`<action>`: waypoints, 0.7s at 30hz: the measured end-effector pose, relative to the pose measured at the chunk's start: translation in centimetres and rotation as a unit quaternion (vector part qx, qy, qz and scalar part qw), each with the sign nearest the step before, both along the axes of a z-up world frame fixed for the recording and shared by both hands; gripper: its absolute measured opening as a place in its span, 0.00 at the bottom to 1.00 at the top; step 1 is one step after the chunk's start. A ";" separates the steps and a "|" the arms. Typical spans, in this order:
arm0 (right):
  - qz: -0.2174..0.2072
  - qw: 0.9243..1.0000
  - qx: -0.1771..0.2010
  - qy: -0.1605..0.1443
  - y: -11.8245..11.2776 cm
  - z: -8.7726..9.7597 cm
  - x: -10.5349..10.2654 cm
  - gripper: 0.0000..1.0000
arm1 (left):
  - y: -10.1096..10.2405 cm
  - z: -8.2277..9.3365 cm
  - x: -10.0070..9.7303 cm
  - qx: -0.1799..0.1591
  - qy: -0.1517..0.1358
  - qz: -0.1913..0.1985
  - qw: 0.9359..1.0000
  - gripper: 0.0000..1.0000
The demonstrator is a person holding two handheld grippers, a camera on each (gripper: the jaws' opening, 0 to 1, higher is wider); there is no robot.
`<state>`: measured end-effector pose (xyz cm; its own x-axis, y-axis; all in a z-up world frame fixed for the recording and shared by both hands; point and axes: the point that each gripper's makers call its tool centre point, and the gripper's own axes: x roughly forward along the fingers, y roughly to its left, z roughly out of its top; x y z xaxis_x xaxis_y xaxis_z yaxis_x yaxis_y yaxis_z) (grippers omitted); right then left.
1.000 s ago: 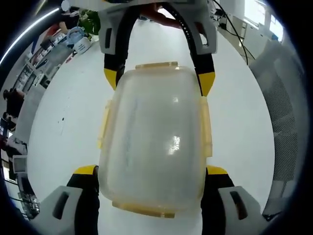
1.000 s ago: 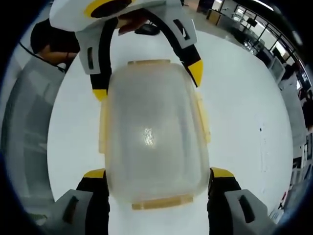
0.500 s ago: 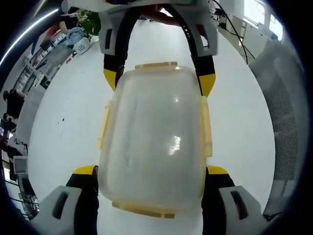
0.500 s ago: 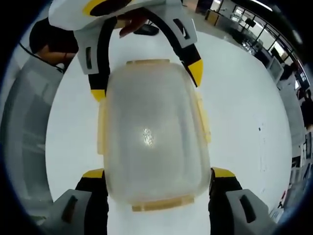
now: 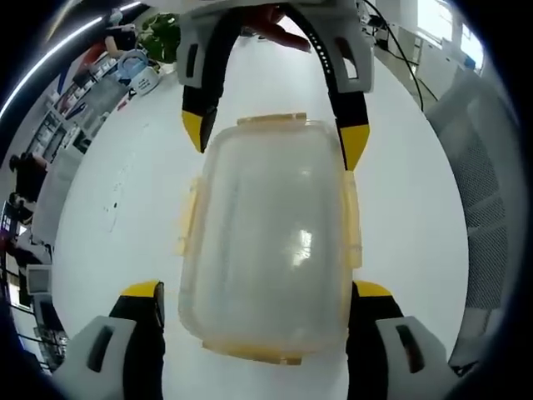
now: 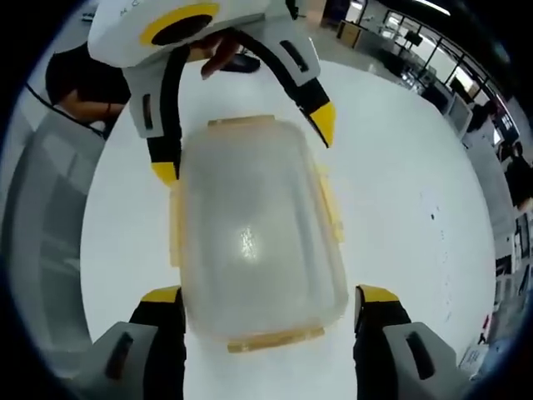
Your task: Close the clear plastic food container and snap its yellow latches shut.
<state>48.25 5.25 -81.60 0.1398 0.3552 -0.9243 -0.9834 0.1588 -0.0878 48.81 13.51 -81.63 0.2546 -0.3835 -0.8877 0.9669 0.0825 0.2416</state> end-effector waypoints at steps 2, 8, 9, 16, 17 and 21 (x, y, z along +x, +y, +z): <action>-0.001 1.000 0.002 -0.004 -0.1 0.1 -0.1 0.88 | 0.3 0.3 0.3 0.004 -0.011 0.003 1.000 0.95; -0.011 1.000 0.007 -0.009 -0.2 0.4 -0.5 0.90 | 0.9 0.6 -0.2 0.002 -0.007 0.014 1.000 0.95; -0.013 1.000 0.009 -0.009 -0.3 0.5 -0.6 0.91 | 1.1 0.7 -0.2 0.002 -0.010 0.017 1.000 0.95; -0.027 0.999 0.022 -0.018 -0.5 1.1 -1.1 0.94 | 1.5 1.3 -0.9 -0.008 -0.010 0.040 0.999 0.95; -0.031 0.999 0.023 -0.019 -0.6 1.2 -1.3 0.95 | 1.5 1.5 -1.0 -0.008 -0.012 0.040 0.999 0.95; -0.034 0.999 0.022 -0.024 -1.0 1.5 -1.9 0.97 | 1.7 2.0 -1.5 -0.009 -0.017 0.043 0.999 0.96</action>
